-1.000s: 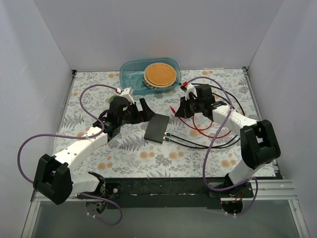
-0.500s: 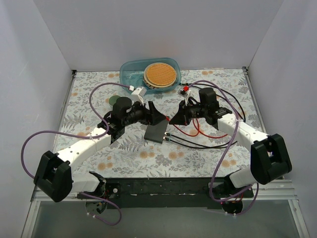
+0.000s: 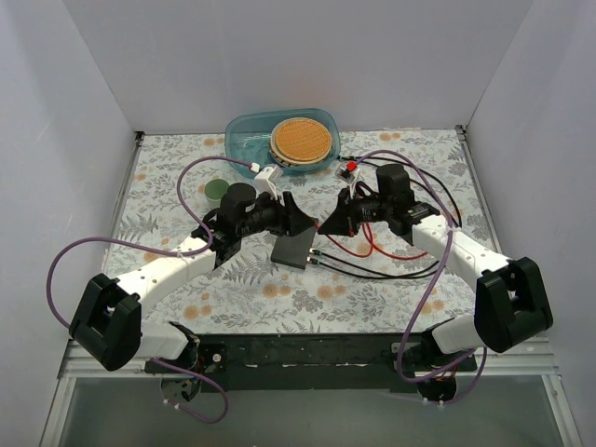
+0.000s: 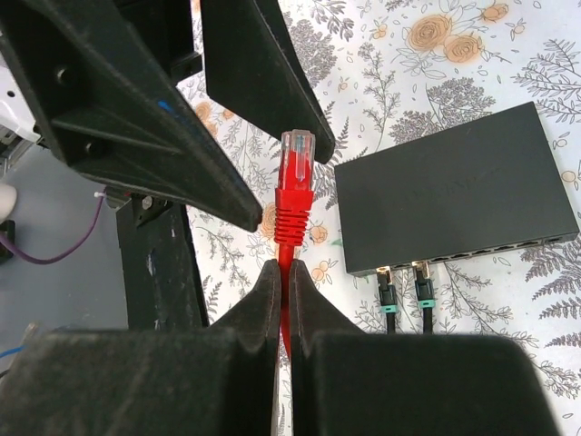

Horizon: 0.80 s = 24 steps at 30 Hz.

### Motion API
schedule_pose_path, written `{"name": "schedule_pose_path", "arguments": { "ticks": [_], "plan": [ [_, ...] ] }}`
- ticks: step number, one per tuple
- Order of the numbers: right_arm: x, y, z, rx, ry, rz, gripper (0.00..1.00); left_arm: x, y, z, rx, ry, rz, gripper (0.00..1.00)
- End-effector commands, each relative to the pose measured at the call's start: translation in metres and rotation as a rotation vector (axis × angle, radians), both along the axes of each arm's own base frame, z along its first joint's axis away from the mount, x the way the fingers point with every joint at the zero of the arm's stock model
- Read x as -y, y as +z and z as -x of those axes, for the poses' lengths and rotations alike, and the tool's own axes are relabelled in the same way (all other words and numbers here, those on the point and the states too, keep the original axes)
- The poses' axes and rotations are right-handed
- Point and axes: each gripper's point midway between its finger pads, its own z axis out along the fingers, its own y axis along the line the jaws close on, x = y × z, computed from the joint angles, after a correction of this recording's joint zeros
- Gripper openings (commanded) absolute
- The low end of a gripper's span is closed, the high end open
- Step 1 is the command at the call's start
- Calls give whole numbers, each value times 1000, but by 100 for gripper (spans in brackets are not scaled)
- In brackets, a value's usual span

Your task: Insert the plug into the switch port

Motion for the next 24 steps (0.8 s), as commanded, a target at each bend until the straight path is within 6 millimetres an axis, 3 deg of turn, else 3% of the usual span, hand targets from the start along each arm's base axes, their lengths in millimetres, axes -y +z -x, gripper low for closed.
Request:
{"name": "schedule_pose_path", "arguments": {
  "ticks": [1,10,12,15,18,19,22,23,24],
  "plan": [
    [-2,17,10,48,45,-43,1,6,26,-9,55,14,52,49],
    [-4,19,18,35,76,-58,1,7,30,-12,62,30,85,44],
    [-4,19,20,30,89,-61,1,9,32,-11,61,26,95,36],
    [-4,16,20,24,86,-56,1,12,32,-8,60,-1,104,14],
    [-4,18,19,29,79,-56,1,13,31,-7,54,-7,103,0],
    [-4,18,18,31,73,-54,2,13,30,-6,53,-5,103,0],
    [-2,19,13,46,40,-40,23,11,35,-2,66,-2,112,0],
    [-1,21,11,60,22,-37,38,10,38,-1,73,-2,117,0],
    [0,23,10,66,7,-38,47,10,39,0,77,-2,120,0]
  ]
}}
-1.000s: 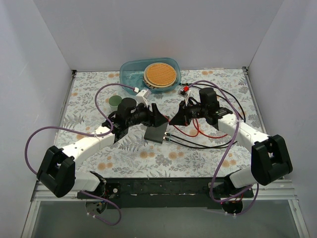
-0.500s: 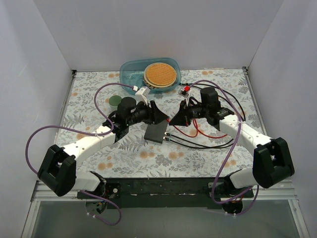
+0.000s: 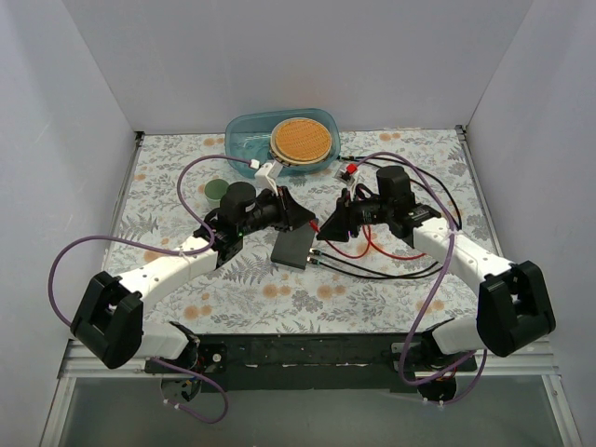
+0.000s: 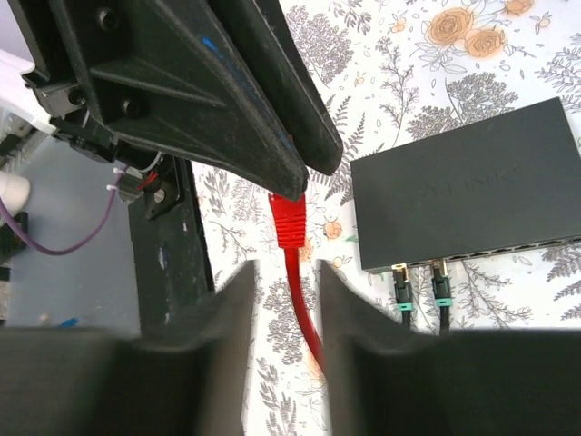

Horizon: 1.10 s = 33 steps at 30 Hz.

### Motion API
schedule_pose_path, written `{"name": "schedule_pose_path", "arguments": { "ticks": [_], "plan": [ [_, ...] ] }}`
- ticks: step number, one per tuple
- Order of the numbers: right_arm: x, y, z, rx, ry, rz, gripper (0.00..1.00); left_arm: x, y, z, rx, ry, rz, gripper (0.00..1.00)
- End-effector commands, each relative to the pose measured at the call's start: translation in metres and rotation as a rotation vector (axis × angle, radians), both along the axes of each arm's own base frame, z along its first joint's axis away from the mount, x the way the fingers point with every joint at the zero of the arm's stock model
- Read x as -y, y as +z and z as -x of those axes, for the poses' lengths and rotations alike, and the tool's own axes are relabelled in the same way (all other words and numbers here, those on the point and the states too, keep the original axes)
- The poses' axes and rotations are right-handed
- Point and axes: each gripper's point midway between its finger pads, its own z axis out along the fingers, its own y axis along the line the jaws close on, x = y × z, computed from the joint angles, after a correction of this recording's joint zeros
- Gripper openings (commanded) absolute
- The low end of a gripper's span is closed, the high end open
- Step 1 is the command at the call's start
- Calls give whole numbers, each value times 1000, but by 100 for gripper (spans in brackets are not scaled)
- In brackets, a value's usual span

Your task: Insert the plug into the switch port

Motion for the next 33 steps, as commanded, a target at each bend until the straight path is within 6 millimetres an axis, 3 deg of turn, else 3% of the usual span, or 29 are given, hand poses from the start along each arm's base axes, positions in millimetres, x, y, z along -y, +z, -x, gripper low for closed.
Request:
{"name": "schedule_pose_path", "arguments": {
  "ticks": [1,4,15,18,25,33],
  "plan": [
    [2,20,-2,82,-39,-28,61,-2,18,7,56,-4,26,0],
    [6,27,-6,127,-96,-37,74,-5,23,10,71,-4,35,0],
    [0,25,-9,113,-92,-76,70,-4,32,18,88,-26,53,0],
    [-3,27,-10,103,-78,-92,65,-3,32,19,87,-31,54,0],
    [-10,25,-9,70,-47,-104,42,-3,32,20,90,-34,52,0],
    [-12,27,-5,67,-36,-114,34,-2,29,21,86,-41,47,0]
  ]
}}
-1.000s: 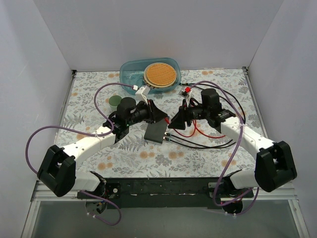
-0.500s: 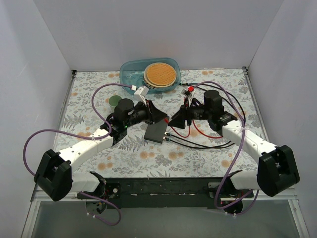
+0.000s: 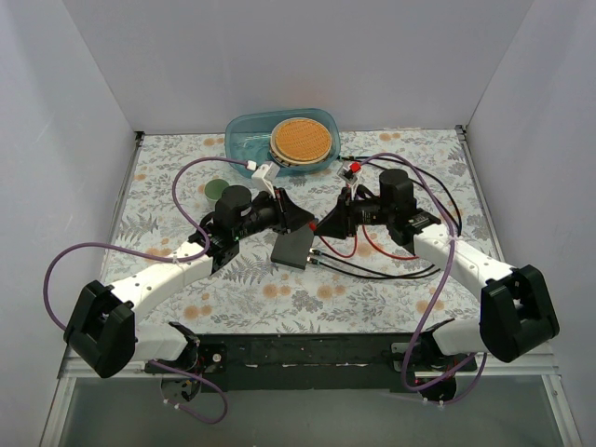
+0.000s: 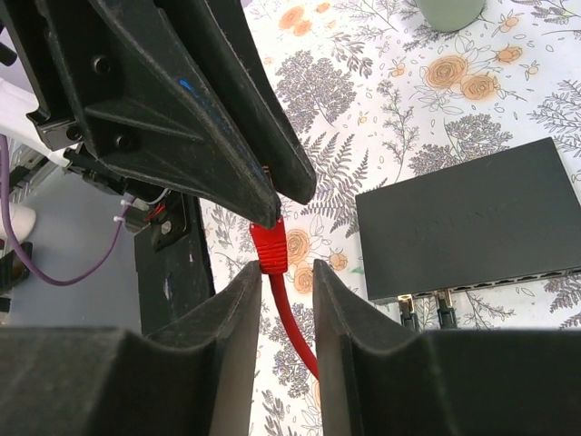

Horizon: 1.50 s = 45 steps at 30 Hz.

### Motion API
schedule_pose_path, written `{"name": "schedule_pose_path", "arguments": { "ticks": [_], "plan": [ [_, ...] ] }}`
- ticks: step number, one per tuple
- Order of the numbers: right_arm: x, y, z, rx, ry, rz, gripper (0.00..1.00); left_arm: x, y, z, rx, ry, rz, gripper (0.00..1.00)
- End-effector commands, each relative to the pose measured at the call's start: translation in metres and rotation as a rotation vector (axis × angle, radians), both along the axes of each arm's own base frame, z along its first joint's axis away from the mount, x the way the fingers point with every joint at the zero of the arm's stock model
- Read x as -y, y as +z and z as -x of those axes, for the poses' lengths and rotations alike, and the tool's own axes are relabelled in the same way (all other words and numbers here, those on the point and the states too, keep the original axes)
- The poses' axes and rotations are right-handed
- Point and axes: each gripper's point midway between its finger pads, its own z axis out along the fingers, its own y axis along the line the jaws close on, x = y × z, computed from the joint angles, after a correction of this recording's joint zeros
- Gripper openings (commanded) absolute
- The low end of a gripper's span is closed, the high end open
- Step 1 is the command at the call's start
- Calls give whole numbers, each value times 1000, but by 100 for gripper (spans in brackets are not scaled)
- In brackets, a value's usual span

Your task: Insert the plug into the switch port

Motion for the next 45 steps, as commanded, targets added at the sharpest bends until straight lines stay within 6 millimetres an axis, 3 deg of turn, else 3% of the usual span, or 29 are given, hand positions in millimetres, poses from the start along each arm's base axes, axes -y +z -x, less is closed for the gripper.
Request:
{"name": "schedule_pose_path", "arguments": {
  "ticks": [1,3,5,20,22,26,38,41,45],
  "plan": [
    [-5,11,-2,42,19,-36,29,0,17,8,48,-28,27,0],
    [-6,11,-1,42,28,-39,21,0,18,8,48,-28,27,0],
    [-7,10,2,33,44,-40,2,0,18,8,49,-27,28,0],
    [-7,7,3,40,49,-33,1,-4,17,7,59,-3,15,0],
    [-7,8,3,40,49,-37,14,-4,16,7,55,-6,14,0],
    [-7,8,3,37,49,-37,20,-4,17,7,59,-6,14,0],
    [-9,8,5,29,67,-48,18,-3,17,7,58,-8,13,0],
    [-10,8,6,23,75,-50,1,-3,18,7,57,-10,15,0],
    [-9,4,4,16,56,-37,1,-4,18,7,61,-6,17,4]
  ]
}}
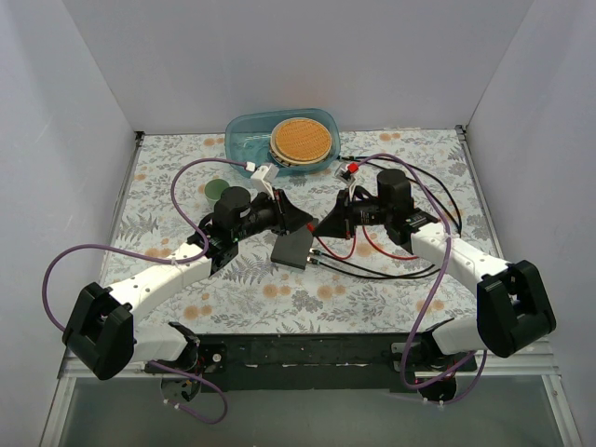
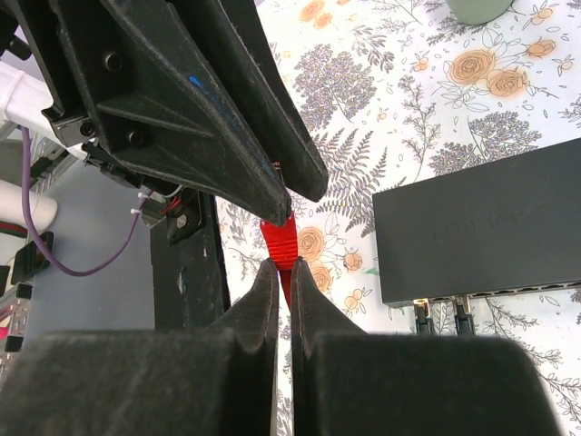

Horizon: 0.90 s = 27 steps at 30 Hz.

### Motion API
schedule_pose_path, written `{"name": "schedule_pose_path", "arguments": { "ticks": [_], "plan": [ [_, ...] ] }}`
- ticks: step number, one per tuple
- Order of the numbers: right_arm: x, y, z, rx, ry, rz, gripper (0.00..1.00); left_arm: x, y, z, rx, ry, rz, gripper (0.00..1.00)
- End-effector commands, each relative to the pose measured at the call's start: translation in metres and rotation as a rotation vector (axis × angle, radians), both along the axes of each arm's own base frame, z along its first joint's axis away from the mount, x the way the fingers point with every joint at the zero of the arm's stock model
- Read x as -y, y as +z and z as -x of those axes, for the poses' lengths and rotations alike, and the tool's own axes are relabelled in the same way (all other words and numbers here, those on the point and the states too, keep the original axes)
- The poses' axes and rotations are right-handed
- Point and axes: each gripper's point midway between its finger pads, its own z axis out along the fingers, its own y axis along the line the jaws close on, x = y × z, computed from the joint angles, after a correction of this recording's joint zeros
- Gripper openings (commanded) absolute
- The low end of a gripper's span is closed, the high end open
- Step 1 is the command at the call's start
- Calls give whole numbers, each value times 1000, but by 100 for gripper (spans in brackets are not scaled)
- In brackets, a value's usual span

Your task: Insert the plug into the switch port

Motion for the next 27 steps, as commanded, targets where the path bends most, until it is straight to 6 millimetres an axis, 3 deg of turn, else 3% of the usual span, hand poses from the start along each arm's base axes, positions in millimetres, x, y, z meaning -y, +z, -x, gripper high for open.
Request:
{"name": "schedule_pose_path", "arguments": {
  "ticks": [1,2,7,8,11,12,17,20,27],
  "plan": [
    [-3,5,-4,49,-1,-14,1,-1,20,7,49,-12,31,8],
    [-2,3,-4,45,-4,-6,1,-2,19,6,50,-8,28,17],
    [0,-2,-9,50,-40,22,1,-4,19,6,51,2,27,27],
    [1,-2,-9,55,-42,23,1,-4,19,5,52,5,26,51],
    [2,-6,-11,58,-57,43,1,-7,19,2,52,34,21,79],
    [3,-7,-11,54,-63,52,1,-10,19,0,53,53,13,97],
    [9,-20,-19,63,-107,108,1,-23,17,-11,52,150,-28,98],
    [15,-35,-28,68,-154,178,1,-42,10,-24,31,277,-80,98],
    [47,-70,-59,70,-354,413,1,-71,-16,-40,-35,446,-194,98]
  ]
}}
